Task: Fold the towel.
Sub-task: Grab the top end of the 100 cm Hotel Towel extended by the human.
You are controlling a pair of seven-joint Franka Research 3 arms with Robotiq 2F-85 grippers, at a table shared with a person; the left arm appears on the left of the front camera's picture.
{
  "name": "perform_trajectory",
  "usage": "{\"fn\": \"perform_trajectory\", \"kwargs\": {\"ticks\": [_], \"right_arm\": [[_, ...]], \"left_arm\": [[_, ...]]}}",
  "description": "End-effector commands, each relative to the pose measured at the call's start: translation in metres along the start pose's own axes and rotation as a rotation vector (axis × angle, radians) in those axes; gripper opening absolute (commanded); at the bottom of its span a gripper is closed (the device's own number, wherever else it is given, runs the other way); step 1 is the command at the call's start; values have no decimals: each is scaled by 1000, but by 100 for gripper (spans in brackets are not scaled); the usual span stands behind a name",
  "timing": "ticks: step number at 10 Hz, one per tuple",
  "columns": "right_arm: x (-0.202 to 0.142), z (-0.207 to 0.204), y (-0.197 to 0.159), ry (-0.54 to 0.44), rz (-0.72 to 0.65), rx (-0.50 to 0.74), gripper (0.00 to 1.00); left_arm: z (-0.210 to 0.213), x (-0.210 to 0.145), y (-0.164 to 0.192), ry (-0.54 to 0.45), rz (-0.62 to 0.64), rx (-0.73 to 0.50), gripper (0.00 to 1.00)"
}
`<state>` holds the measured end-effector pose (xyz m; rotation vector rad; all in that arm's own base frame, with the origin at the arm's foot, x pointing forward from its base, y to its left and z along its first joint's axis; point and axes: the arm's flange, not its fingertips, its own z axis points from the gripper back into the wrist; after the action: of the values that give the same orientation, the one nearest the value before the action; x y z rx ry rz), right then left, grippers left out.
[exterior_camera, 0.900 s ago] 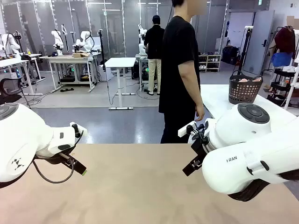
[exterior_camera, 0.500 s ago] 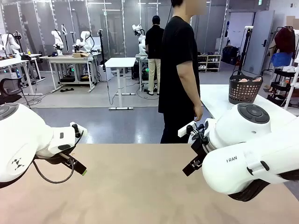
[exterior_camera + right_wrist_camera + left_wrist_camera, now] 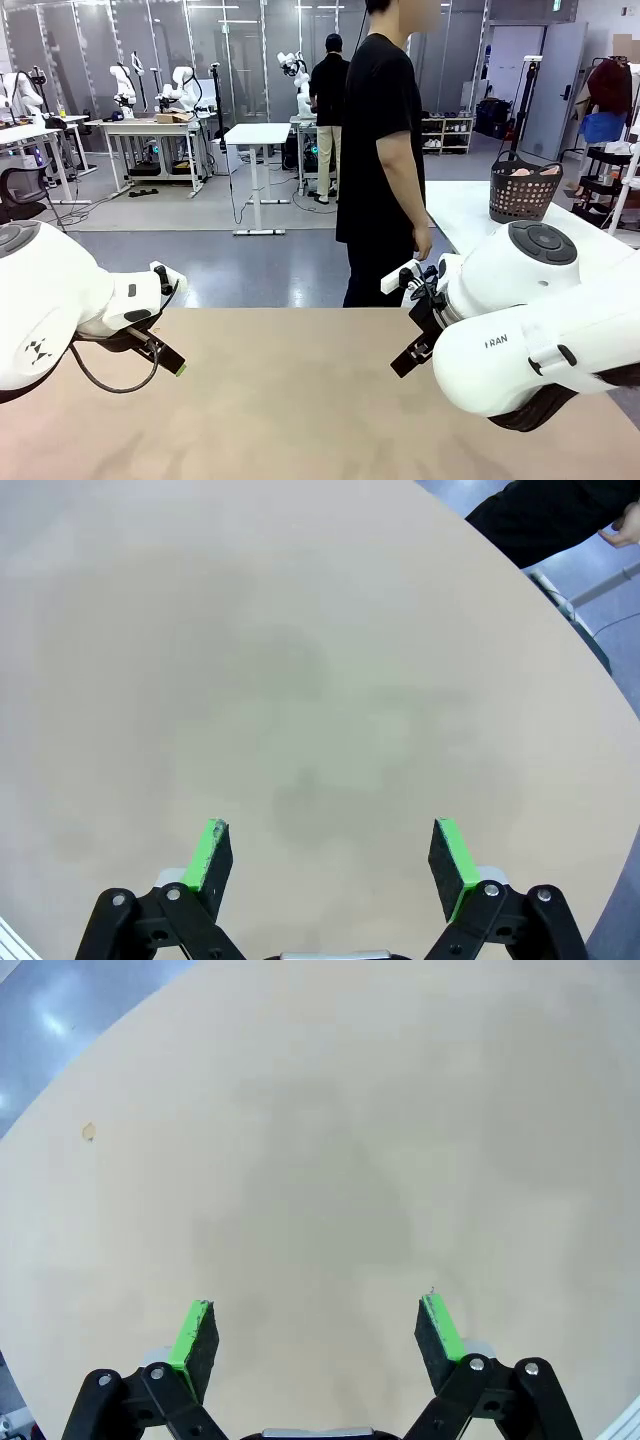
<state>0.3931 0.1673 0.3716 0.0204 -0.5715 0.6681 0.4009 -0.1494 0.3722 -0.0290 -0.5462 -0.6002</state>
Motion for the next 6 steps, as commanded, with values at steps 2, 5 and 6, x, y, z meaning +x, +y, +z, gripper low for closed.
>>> {"fn": "perform_trajectory", "kwargs": {"ticks": [2,5,6], "right_arm": [[15,23,-17,-28,-33,36,100],[30,93,-69,-79,-147,239,100],[24,114,-86,-113,-200,359,100]], "left_arm": [[22,18,13,-32,2,-38,100],[84,27,70,-25,122,-259,100],[102,19,87,-40,149,-380,100]]}}
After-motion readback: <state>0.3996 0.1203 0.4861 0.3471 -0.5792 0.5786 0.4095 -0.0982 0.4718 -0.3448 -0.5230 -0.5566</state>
